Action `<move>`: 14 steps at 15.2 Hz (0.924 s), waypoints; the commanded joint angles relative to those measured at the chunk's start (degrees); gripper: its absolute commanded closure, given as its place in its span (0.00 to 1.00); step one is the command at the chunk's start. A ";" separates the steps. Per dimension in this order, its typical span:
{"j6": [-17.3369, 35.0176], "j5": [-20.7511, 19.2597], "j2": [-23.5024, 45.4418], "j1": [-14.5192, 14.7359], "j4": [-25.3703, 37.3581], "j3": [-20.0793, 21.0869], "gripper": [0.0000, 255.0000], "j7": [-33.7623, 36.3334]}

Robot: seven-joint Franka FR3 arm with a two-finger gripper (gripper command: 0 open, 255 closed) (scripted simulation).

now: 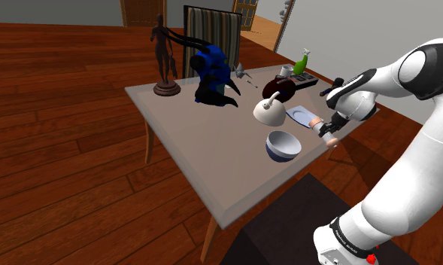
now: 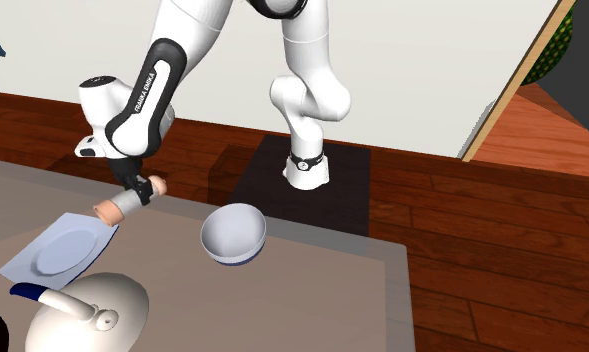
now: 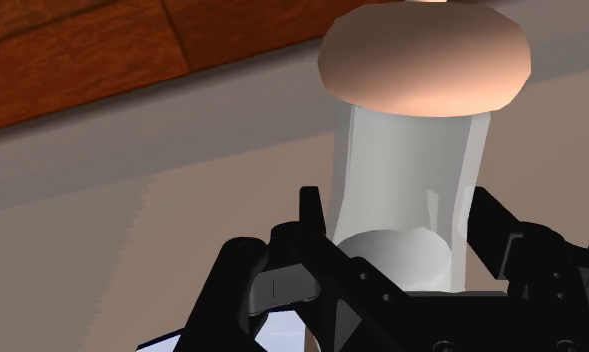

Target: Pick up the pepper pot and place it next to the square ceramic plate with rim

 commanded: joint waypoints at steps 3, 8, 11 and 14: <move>0.38 0.68 0.41 -0.22 -0.07 0.35 1.00 -0.47; 0.38 0.68 0.41 -0.22 -0.07 0.35 0.00 -0.47; 0.38 0.67 0.41 -0.22 -0.07 0.35 0.00 -0.47; -0.83 -2.49 -1.86 1.05 -0.44 -1.30 0.00 1.77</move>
